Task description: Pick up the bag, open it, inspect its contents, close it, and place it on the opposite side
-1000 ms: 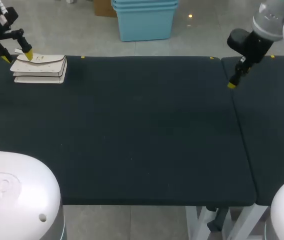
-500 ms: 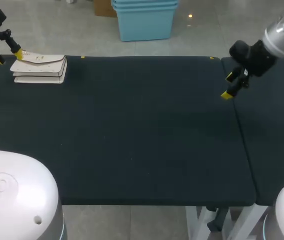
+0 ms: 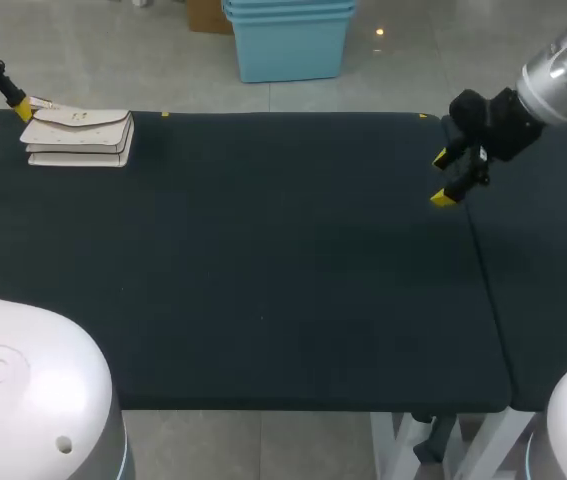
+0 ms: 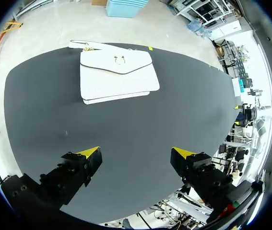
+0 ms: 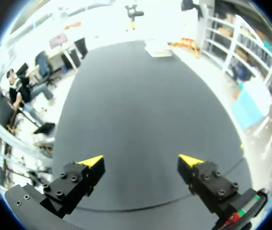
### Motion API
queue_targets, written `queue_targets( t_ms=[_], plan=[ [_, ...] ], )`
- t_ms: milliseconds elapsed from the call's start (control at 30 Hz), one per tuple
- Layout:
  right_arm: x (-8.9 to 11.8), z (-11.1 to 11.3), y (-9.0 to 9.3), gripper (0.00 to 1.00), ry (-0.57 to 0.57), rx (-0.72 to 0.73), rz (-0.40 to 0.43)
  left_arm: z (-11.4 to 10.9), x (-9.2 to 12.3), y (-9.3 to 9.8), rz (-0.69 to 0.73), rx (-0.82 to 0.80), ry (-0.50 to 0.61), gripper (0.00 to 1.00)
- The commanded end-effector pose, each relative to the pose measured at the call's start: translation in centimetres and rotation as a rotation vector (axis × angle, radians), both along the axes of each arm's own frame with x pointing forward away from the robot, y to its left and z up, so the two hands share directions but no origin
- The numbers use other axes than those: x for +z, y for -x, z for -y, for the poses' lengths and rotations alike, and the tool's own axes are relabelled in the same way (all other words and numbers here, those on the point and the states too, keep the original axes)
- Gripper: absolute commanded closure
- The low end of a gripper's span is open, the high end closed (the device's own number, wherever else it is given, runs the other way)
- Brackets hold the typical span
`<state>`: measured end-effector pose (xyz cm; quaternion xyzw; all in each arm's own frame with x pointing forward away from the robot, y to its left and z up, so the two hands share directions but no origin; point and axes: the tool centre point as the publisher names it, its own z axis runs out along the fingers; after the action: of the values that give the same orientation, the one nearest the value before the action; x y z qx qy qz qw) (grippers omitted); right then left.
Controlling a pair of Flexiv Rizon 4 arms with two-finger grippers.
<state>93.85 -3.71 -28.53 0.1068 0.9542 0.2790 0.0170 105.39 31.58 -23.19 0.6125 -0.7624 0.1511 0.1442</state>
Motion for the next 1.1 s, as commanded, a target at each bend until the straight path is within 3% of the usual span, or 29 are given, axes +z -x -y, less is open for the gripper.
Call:
queue_targets(
  t_ms=[33,367,700,1100],
  plan=[
    [-2.2,-0.8,-0.7,0.0,-0.037,0.062,-0.003,-1.8,-0.9,-2.0,-0.027,-0.019,0.097,0.0],
    [-4.2,-1.6,-1.2,0.0,-0.054,0.107,0.024,-4.2,-2.4,-5.5,-0.048,-0.028,0.162,0.0],
    [-4.9,-1.6,-2.8,0.0,-0.079,0.048,0.061,-5.8,-4.1,-7.5,-0.069,-0.021,0.221,0.0],
    [-4.9,-1.6,-2.8,0.0,-0.079,0.048,0.061,-6.6,-6.6,-10.5,-0.072,-0.028,0.36,0.0]
  ],
)
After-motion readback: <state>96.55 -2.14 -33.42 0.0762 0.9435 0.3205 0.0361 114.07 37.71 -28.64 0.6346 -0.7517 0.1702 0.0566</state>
